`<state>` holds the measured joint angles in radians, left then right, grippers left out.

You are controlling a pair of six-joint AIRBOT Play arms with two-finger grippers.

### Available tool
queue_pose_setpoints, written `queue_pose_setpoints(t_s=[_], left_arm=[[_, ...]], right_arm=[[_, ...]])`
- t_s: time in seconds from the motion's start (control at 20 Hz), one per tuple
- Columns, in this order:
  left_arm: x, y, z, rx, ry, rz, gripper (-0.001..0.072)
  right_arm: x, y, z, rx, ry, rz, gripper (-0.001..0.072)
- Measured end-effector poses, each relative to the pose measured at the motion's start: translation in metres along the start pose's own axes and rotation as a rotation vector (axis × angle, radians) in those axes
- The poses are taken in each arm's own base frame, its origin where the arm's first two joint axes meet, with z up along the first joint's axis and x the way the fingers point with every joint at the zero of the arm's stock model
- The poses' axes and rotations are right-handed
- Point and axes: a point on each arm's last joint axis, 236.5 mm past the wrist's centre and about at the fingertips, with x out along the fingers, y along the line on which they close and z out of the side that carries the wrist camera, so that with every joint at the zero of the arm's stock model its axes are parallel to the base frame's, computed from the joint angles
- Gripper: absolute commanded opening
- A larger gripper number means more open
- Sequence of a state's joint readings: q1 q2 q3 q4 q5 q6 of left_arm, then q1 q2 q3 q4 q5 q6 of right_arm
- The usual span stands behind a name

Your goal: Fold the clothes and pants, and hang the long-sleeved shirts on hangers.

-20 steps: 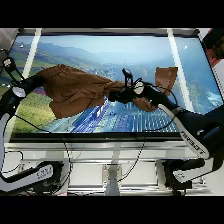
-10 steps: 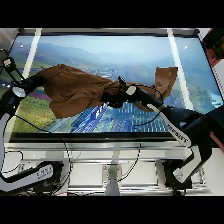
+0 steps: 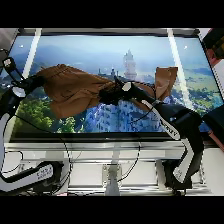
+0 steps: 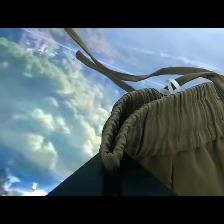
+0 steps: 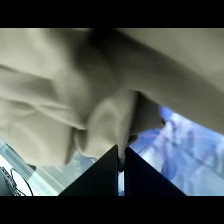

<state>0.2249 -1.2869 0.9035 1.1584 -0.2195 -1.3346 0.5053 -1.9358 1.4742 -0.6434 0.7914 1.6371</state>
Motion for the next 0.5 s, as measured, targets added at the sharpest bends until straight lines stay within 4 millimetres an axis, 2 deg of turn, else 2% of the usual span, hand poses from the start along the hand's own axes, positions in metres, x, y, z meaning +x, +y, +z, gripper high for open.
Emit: queue_pose_setpoints(t_s=[0.1,0.25,0.3,0.5], left_arm=[[-0.001,0.002,0.005,-0.002,-0.017,0.005,0.0037],[-0.011,0.008,0.029,-0.005,-0.103,0.023,0.0037],[-0.018,0.011,0.044,-0.006,-0.152,0.033,0.0037],[-0.051,0.026,0.094,-0.016,-0.331,0.076,0.0037]], right_arm=[[-0.018,0.003,0.013,-0.066,-0.022,-0.009,0.0014],[-0.076,-0.003,0.045,-0.174,-0.093,-0.070,0.0014],[-0.101,-0.008,0.057,-0.203,-0.126,-0.099,0.0015],[-0.229,-0.036,0.099,-0.249,-0.288,-0.221,0.0015]])
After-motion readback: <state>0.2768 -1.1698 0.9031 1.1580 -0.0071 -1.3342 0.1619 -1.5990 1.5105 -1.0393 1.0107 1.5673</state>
